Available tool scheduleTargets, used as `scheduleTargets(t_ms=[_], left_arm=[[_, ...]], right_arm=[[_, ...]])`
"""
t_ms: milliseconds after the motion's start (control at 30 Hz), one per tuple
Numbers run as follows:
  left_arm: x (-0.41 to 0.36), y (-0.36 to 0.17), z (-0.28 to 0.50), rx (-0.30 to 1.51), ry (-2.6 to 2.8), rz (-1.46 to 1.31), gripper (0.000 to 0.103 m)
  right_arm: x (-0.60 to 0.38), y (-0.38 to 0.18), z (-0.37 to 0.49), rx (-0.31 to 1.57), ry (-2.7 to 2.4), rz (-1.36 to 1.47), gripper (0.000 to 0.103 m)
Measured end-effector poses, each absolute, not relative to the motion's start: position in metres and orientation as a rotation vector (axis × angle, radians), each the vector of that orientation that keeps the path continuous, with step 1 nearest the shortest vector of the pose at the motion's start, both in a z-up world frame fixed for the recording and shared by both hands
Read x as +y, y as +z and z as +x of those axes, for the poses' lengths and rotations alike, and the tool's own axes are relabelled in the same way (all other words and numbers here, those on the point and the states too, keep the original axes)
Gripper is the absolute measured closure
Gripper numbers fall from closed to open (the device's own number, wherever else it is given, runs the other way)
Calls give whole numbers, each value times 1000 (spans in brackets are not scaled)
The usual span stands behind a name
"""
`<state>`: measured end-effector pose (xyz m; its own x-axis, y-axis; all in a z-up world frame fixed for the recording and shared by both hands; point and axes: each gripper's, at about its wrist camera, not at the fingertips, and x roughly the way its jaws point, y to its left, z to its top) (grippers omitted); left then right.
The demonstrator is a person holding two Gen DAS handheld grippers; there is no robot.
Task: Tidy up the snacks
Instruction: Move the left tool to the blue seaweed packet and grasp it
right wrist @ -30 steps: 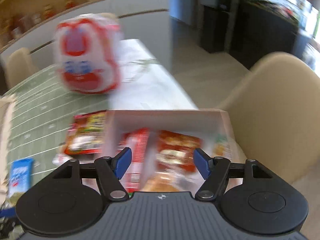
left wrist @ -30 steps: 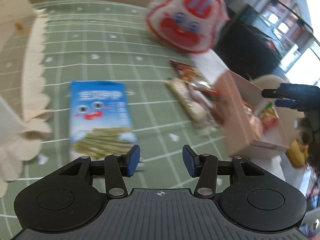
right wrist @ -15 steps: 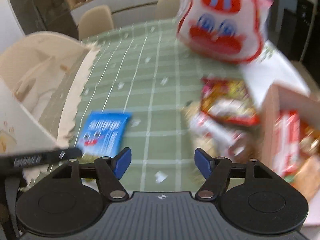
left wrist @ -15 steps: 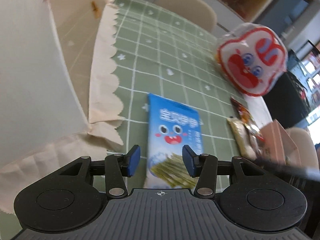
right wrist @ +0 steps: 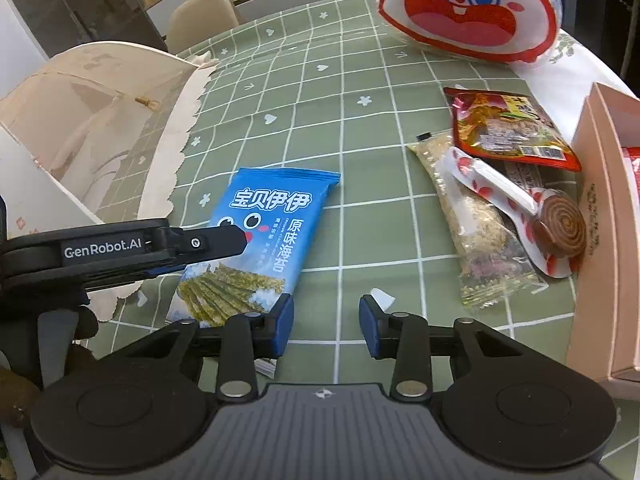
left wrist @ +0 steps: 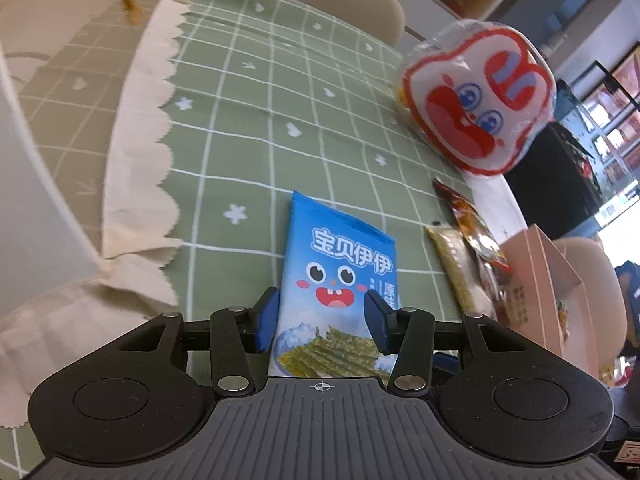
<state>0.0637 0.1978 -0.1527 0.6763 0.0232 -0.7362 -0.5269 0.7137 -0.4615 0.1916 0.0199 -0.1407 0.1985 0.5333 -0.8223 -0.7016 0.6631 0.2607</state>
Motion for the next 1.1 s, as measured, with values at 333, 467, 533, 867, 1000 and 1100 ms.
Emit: scheduleTargets(t_ms=[333, 467, 533, 867, 1000, 1100], left_arm=[[143, -135, 68, 868, 102, -627, 60], [121, -131, 64, 913, 9, -595, 60], [109, -130, 64, 936, -29, -570, 60], [45, -122, 72, 987, -46, -290, 60], [48, -118, 70, 982, -39, -290, 60], [54, -118, 69, 978, -34, -311, 60]], right_arm=[[-25, -131, 171, 1062, 842, -114, 67], [-61, -131, 153, 1058, 817, -90, 67], [-82, -130, 143, 1051, 793, -70, 67], [-144, -123, 101, 946, 664, -52, 33], [-142, -129, 101, 923, 642, -79, 31], [-139, -138, 104, 952, 649, -59, 31]])
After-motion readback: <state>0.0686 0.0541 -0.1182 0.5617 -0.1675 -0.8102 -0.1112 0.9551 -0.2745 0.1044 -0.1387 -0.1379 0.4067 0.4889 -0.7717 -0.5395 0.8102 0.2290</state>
